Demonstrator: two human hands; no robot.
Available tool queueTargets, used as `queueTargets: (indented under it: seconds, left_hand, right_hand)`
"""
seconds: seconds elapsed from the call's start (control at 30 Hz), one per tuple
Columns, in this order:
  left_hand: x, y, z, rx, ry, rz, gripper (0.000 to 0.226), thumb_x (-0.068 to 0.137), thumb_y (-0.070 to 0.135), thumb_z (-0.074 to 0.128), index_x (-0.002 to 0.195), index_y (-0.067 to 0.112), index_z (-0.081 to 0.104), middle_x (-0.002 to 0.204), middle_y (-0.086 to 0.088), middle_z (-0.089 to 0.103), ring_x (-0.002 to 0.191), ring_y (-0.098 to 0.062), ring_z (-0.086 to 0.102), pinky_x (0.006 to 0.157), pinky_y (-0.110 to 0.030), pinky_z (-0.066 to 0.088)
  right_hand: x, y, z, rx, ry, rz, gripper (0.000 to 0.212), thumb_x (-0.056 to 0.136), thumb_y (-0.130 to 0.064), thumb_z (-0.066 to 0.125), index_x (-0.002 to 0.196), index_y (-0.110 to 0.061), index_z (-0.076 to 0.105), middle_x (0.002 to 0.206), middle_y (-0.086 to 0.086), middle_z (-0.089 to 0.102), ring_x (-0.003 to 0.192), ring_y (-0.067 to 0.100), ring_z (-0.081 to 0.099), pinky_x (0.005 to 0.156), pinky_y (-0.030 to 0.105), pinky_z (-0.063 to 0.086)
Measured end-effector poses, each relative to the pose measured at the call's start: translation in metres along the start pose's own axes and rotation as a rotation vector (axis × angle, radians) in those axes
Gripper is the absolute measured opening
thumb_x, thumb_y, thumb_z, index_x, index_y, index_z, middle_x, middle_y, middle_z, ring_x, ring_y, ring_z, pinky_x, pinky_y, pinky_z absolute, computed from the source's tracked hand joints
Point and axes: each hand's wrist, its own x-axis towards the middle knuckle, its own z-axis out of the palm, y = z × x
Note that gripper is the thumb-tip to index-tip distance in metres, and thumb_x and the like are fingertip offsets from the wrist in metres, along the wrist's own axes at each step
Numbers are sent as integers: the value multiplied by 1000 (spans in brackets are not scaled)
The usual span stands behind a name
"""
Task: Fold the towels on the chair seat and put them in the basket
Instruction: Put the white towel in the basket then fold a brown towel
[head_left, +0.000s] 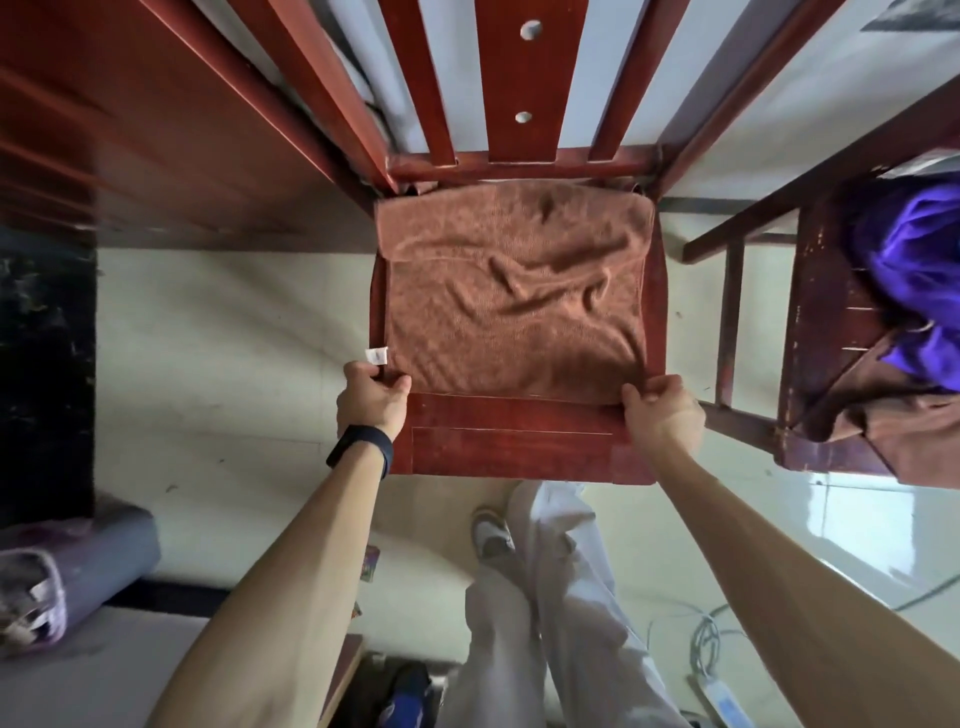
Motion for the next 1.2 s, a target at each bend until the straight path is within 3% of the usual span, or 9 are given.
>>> queueTargets:
  seconds: [0.23,0.33,0.43,0.53,0.63,0.73,0.97,1.07,1.2]
  left_hand:
    - [2,2,1,1,18,52,25,86,34,70,98,13,65,99,-5,71,93,-26,65,80,-30,47]
    - [-2,0,-6,-226,-33,11,15,86,32,70,85,20,60,84,1,72,78,-19,71,79,-35,56]
    - [-14,2,-28,-450,-122,-39,13,89,27,70,93,16,65,87,-5,73,66,-12,68,58,-27,51]
    - [-37,11,-63,-584,-186,-57,14,87,28,73,90,17,65,80,-2,70,54,-9,55,59,-24,46]
    - [-69,23,-101,-671,-235,-79,17,87,25,74,78,18,60,72,-1,61,49,-10,46,57,-26,38]
    - [-108,37,-143,-752,-265,-122,14,87,17,72,90,19,58,68,1,61,52,-12,47,53,-25,38]
    - [-195,47,-239,-658,-336,-66,18,92,8,59,95,18,73,73,-2,61,56,-12,50,57,-25,40]
    - [-223,47,-263,-580,-394,-49,24,91,6,54,99,15,75,72,0,58,58,-11,50,58,-24,40]
    - [-247,38,-290,-320,-427,186,27,77,3,69,98,19,76,76,-3,63,71,-16,55,66,-24,42]
  right_hand:
    - [0,-11,-2,-80,-55,-32,28,93,-25,57,116,-9,61,115,16,58,112,35,52,95,35,39]
    - [-5,-13,-8,69,-52,14,21,96,-22,54,112,-9,54,99,8,57,97,30,53,85,33,40]
    - [-14,-13,-27,257,-44,81,17,91,-25,63,103,-15,55,83,1,67,79,24,67,80,38,55]
    - [-33,-15,-59,549,-60,142,22,86,-18,76,98,-9,60,73,3,66,50,6,63,55,22,57]
    - [-60,-20,-94,701,-88,170,33,79,-21,84,98,-2,65,71,8,66,54,14,61,59,25,56]
    - [-96,-34,-134,820,-87,185,30,79,-16,84,97,-2,65,69,14,64,50,14,59,52,21,53]
    - [-191,-54,-221,913,-76,60,21,88,-12,74,107,-6,68,73,11,61,51,13,58,86,64,54]
    - [-221,-50,-241,949,-162,72,23,93,-2,63,116,2,66,70,7,57,45,6,56,99,69,45]
    - [-255,-43,-264,646,-173,-136,41,67,-8,75,106,-19,72,76,0,69,72,21,67,85,63,56]
